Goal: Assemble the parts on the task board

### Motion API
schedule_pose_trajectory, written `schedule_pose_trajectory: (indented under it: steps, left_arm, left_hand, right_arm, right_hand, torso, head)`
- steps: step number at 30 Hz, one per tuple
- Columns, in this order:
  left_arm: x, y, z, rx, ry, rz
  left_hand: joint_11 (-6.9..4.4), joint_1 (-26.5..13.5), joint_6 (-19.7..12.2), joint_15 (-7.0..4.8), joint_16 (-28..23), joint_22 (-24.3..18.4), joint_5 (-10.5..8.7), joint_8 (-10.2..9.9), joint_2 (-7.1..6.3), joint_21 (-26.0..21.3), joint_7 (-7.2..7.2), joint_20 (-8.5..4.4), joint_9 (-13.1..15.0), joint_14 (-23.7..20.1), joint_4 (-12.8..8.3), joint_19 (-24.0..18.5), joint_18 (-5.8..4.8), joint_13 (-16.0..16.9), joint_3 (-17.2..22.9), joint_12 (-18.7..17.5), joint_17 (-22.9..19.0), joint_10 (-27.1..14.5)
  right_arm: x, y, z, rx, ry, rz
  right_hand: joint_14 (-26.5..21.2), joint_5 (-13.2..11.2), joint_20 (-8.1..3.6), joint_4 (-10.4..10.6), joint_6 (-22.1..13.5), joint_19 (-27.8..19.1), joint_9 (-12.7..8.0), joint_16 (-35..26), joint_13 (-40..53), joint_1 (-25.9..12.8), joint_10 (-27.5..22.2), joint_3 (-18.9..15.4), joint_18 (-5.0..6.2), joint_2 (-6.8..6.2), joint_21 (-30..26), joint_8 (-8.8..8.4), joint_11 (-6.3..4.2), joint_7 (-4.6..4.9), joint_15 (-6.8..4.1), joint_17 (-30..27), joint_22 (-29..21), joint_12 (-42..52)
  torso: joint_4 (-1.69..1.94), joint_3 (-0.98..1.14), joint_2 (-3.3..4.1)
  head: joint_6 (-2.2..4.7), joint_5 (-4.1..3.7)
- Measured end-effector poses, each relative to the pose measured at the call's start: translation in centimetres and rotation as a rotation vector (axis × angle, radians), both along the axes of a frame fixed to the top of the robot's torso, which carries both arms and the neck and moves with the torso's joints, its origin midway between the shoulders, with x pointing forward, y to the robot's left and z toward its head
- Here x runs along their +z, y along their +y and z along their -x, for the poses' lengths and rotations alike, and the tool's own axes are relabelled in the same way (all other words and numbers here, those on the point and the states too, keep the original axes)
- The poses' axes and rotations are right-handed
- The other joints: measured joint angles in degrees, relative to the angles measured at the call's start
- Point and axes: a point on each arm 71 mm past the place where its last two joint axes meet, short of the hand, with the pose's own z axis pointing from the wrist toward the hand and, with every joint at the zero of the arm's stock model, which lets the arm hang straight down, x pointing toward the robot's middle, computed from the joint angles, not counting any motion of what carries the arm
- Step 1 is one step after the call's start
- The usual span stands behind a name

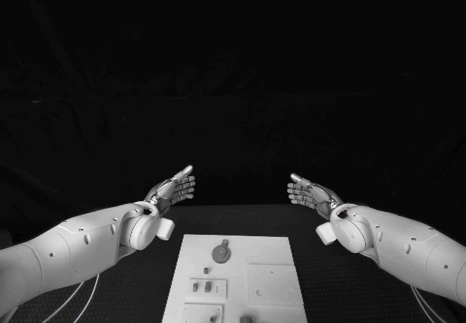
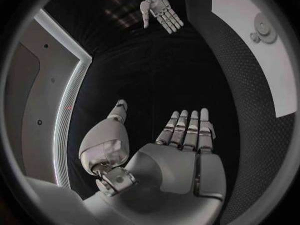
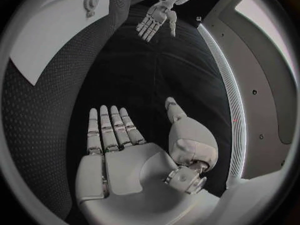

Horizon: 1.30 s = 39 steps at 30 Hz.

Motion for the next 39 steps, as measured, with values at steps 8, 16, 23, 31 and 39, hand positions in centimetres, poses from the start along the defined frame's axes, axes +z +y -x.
schedule_pose_trajectory:
  steps: [8, 16, 23, 31, 39]
  left_arm:
    - [-1.4, -3.0, 2.7, -0.016, 0.019, 0.059]
    - [-2.1, -6.7, 7.2, 0.029, 0.011, 0.132]
    - [-1.7, -8.2, 9.9, 0.111, -0.016, 0.146]
    - [-1.5, -8.1, 10.6, 0.182, -0.042, 0.128]
    - [-1.4, -7.9, 10.6, 0.208, -0.054, 0.118]
  left_hand:
    - [-1.17, -16.2, -12.2, -2.07, -5.8, -37.7, -0.66, -4.4, 3.25, -7.1, -1.55, -0.93, -8.0, -11.7, 2.0, -8.5, 0.02, -2.8, -8.1, -1.0, -7.3, -15.7]
    - [-1.6, -20.3, -15.2, -2.7, -7.2, -49.0, -0.88, -5.3, 4.18, -8.9, -1.81, -1.31, -10.1, -14.5, 2.7, -10.5, 0.02, -3.6, -9.9, -1.3, -9.3, -19.8]
    - [-1.56, -21.7, -16.3, -2.8, -7.7, -53.0, -0.88, -5.8, 4.44, -9.5, -2.09, -1.24, -10.7, -15.6, 2.7, -11.4, 0.03, -3.7, -10.8, -1.3, -9.9, -21.2]
    - [-1.55, -21.7, -16.3, -2.81, -7.7, -53.1, -0.88, -5.8, 4.45, -9.5, -2.09, -1.24, -10.8, -15.6, 2.7, -11.4, 0.03, -3.8, -10.8, -1.3, -9.9, -21.2]
    - [-1.55, -21.7, -16.3, -2.8, -7.7, -53.1, -0.88, -5.8, 4.45, -9.5, -2.09, -1.24, -10.8, -15.6, 2.7, -11.4, 0.03, -3.8, -10.8, -1.3, -9.9, -21.2]
  right_arm:
    - [-0.5, 2.1, 2.1, 0.016, -0.003, -0.055]
    - [-0.3, 5.1, 6.3, -0.027, -0.036, -0.164]
    - [0.1, 6.7, 10.0, -0.116, -0.056, -0.233]
    - [0.6, 7.0, 12.0, -0.217, -0.074, -0.249]
    - [0.7, 6.6, 12.0, -0.268, -0.086, -0.243]
  right_hand:
    - [-14.3, -0.8, -3.3, 5.0, -13.3, -8.8, -7.5, -5.5, -2.8, -14.2, -16.2, -8.2, -2.19, 0.42, -7.6, -5.04, -2.35, -2.45, -2.38, -8.5, -14.9, -3.4]
    - [-19.1, -1.3, -4.46, 6.6, -17.8, -11.8, -10.1, -7.2, -3.7, -19.0, -21.8, -11.1, -3.04, 0.54, -10.1, -6.65, -3.09, -3.35, -3.26, -11.3, -20.0, -4.4]
    - [-19.1, -1.3, -4.46, 6.6, -17.8, -11.8, -10.2, -7.2, -3.7, -19.1, -21.9, -11.1, -3.04, 0.58, -10.1, -6.65, -3.17, -3.35, -3.24, -11.5, -20.2, -4.4]
    - [-19.1, -1.3, -4.46, 6.6, -17.8, -11.8, -10.2, -7.2, -3.7, -19.1, -21.9, -11.1, -3.04, 0.58, -10.1, -6.65, -3.17, -3.35, -3.24, -11.5, -20.2, -4.4]
    - [-19.1, -1.3, -4.46, 6.6, -17.8, -11.8, -10.2, -7.2, -3.7, -19.1, -21.9, -11.1, -3.04, 0.58, -10.1, -6.64, -3.16, -3.35, -3.24, -11.5, -20.2, -4.4]
  torso:
    - [1.15, 0.03, -2.68]
    - [2.26, 0.07, -5.15]
    - [2.46, 0.08, -5.58]
    - [2.48, 0.08, -5.67]
    - [2.49, 0.08, -5.69]
  head:
    - [-3.32, -1.05]
    - [-5.56, -1.78]
    - [-5.77, -1.82]
    - [-5.78, -1.83]
    - [-5.78, -1.83]
